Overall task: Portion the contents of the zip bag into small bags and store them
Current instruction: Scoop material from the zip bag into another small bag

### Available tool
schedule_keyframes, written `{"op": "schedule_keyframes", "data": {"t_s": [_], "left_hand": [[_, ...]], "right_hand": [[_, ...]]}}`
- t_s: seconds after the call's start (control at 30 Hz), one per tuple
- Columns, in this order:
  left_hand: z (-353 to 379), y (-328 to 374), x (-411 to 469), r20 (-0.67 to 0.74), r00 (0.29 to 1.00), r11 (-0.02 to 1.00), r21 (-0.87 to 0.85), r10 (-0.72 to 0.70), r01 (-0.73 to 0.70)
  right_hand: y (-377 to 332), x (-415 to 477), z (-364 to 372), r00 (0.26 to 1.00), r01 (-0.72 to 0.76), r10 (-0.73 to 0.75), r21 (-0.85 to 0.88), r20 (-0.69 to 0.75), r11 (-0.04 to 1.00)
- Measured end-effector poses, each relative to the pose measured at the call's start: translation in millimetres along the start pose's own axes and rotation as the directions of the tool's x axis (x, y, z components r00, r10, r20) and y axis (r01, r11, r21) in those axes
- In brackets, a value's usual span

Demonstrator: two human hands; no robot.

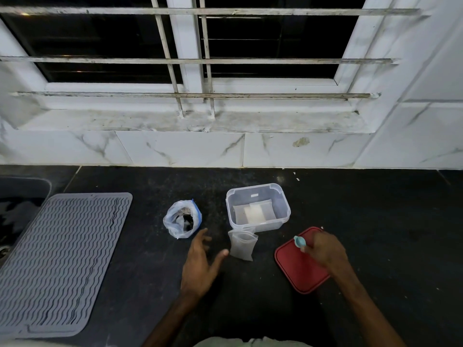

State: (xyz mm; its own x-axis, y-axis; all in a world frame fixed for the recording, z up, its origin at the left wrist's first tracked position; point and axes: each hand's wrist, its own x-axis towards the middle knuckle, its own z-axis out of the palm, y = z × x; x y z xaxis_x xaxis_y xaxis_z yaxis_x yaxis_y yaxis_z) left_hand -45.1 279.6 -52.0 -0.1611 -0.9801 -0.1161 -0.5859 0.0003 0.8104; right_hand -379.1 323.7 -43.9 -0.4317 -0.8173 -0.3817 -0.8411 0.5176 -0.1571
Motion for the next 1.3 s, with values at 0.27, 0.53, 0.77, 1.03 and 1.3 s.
{"op": "schedule_keyframes", "data": {"t_s": [0.27, 0.53, 0.77, 1.03, 1.3], "left_hand": [[-21, -33, 31, -0.365, 0.798, 0.877, -0.225, -0.479, 0.424], [-35, -38, 86, -0.254, 0.709, 0.753, -0.242, -0.658, 0.612], [-36, -29, 81, -0.207, 0.833, 0.82, -0.405, -0.513, 0.404], [-48, -34, 64, -0.172, 0.919, 0.923, -0.219, -0.354, 0.315], [-57, -36, 70, -0.148, 0.915, 0.915, -0.22, -0.374, 0.338]], "right_hand": [[-4, -5, 15, 0.997, -0.074, 0.074, -0.029, -0.002, 0.997], [-51, -44, -59, 0.974, 0.217, -0.192, 0.245, -0.121, 0.945], [-185, -68, -56, 0.85, 0.525, -0.507, 0.299, -0.142, 0.797], [-281, -37, 2, 0.825, 0.564, -0.555, -0.099, 0.104, 0.82], [-295, -13, 20, 0.919, 0.371, -0.368, 0.004, 0.139, 0.929]]}}
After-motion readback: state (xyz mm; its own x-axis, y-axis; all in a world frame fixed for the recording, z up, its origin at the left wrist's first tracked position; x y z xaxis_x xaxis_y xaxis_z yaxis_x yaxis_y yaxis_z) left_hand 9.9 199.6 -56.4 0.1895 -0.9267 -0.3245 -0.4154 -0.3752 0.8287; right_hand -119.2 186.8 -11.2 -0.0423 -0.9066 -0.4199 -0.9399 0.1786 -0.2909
